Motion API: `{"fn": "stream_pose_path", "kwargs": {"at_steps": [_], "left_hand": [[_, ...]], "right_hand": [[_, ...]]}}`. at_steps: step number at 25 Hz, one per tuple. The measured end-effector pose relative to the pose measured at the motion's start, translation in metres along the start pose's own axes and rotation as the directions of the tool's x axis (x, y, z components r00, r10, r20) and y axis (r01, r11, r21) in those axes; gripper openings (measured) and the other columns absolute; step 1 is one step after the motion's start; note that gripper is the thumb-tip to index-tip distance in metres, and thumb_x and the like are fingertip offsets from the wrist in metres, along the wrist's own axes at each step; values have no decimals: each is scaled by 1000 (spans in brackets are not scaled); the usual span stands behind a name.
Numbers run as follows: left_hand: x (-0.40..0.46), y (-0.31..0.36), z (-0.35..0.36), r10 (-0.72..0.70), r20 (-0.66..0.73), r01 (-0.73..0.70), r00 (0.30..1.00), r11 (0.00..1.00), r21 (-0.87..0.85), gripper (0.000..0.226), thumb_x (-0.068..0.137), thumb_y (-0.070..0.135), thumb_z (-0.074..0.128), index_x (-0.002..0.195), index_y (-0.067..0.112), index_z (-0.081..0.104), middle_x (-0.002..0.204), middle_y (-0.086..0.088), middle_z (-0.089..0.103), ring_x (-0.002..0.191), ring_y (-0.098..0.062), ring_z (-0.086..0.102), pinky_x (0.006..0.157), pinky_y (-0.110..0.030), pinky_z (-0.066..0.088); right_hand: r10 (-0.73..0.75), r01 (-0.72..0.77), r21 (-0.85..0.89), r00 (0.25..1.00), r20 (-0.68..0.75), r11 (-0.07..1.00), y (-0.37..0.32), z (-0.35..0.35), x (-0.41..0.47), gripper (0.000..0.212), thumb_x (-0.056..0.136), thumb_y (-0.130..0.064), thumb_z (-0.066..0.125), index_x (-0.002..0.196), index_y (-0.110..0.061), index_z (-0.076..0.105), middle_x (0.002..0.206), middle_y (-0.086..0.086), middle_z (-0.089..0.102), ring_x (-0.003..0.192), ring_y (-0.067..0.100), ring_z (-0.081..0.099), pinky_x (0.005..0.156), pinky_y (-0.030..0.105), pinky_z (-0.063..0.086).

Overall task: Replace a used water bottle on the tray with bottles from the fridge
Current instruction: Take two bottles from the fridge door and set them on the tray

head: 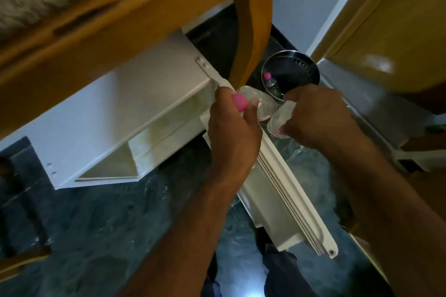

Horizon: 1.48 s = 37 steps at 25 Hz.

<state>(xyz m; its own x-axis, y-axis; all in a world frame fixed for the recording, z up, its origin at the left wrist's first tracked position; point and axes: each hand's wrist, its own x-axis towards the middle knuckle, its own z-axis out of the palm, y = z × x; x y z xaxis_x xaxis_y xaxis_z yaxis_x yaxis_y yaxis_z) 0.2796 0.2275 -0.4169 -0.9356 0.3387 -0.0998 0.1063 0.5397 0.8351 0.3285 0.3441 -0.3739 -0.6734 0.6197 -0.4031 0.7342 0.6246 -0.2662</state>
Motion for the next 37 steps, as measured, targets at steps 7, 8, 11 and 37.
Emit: {"fn": "stream_pose_path", "kwargs": {"at_steps": [7,8,11,37], "left_hand": [[-34,2,-10,-102,-124,99,987,995,-35,30,90,36,61,109,21,43,99,0,58,78,-8,60,59,-5,44],[-36,2,-15,-88,-136,86,987,996,-22,29,90,37,61,107,21,44,97,1,57,75,-6,59,58,-4,43],[-43,-7,-39,-81,-163,86,983,996,21,29,89,37,63,105,22,45,96,1,58,77,-8,60,65,-10,47],[-109,-51,-254,-59,-388,215,920,902,374,30,85,35,65,102,16,50,88,-3,59,73,-21,56,61,-26,37]], "right_hand": [[-53,51,29,996,73,998,10,31,6,40,71,-13,79,110,-18,68,93,9,70,85,25,66,75,33,56],[-66,65,16,994,89,998,10,32,7,38,71,-13,79,107,-18,69,93,9,70,82,23,64,70,30,52],[-81,81,5,987,135,997,2,36,4,50,68,-12,83,115,-21,65,111,9,68,93,24,62,71,28,46],[-500,583,-161,784,367,796,-147,104,-59,36,85,-11,60,121,-12,61,115,14,65,105,31,60,91,41,50]]}}
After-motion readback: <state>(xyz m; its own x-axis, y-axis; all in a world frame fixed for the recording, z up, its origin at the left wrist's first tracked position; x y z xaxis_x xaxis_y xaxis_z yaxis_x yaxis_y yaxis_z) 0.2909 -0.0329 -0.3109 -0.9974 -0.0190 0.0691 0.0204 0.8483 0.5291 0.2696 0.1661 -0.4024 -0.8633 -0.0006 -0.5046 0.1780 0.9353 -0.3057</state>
